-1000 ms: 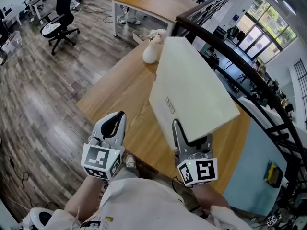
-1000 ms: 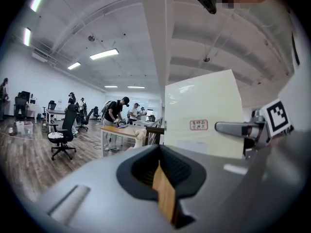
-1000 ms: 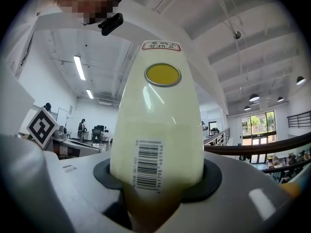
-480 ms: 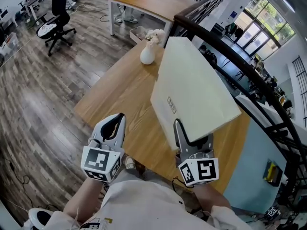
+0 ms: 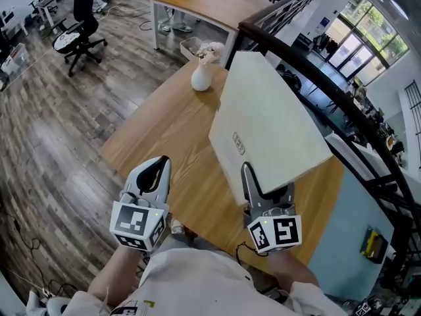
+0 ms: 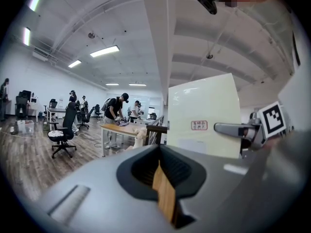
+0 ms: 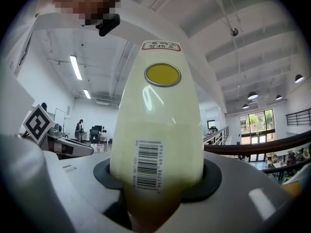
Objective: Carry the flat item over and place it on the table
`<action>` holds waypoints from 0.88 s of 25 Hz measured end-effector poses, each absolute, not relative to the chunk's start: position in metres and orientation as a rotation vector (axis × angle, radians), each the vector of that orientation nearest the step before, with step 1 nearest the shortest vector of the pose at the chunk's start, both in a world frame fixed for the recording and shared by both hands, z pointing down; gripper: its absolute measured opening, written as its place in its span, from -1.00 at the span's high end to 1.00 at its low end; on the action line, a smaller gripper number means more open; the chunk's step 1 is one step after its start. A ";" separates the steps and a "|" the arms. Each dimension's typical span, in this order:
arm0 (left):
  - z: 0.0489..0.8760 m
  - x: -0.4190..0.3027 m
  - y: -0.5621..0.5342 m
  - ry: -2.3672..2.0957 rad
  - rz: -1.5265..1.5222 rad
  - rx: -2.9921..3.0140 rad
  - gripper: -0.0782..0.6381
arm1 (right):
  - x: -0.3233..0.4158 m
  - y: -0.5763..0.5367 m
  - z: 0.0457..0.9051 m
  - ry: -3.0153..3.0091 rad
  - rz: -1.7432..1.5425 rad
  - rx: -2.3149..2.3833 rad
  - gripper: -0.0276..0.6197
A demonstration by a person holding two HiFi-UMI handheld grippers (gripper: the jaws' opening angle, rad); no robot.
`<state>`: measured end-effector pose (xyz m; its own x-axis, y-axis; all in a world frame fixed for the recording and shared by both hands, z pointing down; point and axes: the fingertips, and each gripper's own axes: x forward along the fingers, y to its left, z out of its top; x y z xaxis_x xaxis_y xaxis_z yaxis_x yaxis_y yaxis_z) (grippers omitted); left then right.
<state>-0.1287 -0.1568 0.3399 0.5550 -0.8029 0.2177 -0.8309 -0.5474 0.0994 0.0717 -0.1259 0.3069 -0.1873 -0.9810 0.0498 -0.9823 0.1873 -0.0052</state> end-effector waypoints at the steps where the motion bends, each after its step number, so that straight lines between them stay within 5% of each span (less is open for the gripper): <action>1: 0.337 -0.126 -0.158 -1.380 0.213 2.602 0.77 | 0.074 -0.130 0.305 -2.405 0.061 1.976 0.04; 22: 0.332 -0.063 -0.252 -1.454 0.251 2.712 0.77 | 0.135 -0.232 0.331 -2.441 -0.023 1.984 0.04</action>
<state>-0.0629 -0.2516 0.3319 0.5436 -0.8223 0.1680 -0.8311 -0.5554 -0.0292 0.1353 -0.2316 0.3310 -0.2045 -0.9788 -0.0125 -0.9789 0.2044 0.0086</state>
